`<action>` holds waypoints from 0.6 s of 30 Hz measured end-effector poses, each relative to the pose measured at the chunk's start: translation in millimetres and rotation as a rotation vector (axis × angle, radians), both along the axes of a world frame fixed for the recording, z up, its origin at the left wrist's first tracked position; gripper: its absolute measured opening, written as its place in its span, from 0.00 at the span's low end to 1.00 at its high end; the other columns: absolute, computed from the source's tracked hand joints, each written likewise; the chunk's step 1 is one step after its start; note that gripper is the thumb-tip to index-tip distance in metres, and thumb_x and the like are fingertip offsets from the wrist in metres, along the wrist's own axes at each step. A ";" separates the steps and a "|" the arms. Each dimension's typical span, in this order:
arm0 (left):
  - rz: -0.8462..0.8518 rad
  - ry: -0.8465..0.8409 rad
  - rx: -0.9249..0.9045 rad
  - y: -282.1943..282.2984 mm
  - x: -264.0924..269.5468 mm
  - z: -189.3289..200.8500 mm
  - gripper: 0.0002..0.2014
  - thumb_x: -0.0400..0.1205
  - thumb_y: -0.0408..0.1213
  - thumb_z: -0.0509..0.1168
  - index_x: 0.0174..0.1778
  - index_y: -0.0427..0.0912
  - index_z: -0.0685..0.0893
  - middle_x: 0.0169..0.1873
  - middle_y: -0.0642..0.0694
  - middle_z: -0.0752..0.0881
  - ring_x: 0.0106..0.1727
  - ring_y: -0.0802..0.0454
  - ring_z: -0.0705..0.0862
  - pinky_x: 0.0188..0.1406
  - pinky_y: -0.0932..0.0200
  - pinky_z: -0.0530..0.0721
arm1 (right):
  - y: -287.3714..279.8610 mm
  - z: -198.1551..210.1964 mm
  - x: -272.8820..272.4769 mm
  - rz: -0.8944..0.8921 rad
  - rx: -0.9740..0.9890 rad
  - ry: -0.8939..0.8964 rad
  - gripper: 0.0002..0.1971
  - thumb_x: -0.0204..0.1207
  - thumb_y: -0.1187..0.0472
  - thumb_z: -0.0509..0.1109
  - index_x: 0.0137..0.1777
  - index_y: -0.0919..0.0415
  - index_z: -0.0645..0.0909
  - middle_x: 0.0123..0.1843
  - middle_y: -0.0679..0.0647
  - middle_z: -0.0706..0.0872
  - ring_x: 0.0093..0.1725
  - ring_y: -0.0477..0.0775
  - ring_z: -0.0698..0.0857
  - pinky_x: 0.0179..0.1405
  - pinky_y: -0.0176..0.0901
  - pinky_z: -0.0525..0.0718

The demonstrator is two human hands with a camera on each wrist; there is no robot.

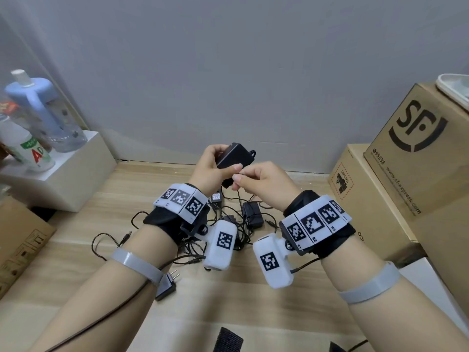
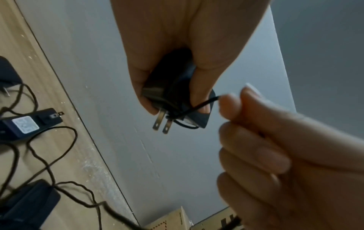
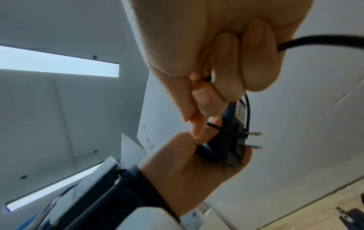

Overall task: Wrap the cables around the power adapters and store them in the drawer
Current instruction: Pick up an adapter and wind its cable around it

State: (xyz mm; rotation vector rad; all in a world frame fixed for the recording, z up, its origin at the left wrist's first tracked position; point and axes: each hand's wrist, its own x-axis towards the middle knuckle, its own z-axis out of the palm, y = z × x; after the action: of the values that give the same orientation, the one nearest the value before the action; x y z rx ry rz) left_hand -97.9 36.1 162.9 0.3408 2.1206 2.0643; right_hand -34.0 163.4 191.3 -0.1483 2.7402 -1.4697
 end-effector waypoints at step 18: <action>-0.300 -0.177 0.228 -13.5 8.1 15.7 0.22 0.57 0.15 0.69 0.42 0.40 0.79 0.32 0.51 0.88 0.33 0.56 0.88 0.27 0.62 0.86 | 34.0 -11.8 -20.7 -0.303 -0.081 0.146 0.04 0.73 0.63 0.72 0.42 0.56 0.89 0.39 0.52 0.88 0.43 0.51 0.85 0.48 0.42 0.80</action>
State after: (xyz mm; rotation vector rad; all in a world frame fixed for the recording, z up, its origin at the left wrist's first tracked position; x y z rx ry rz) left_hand -89.8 22.6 178.6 0.4563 1.6272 2.0720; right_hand -54.6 197.4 179.5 0.1738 2.9230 -1.7049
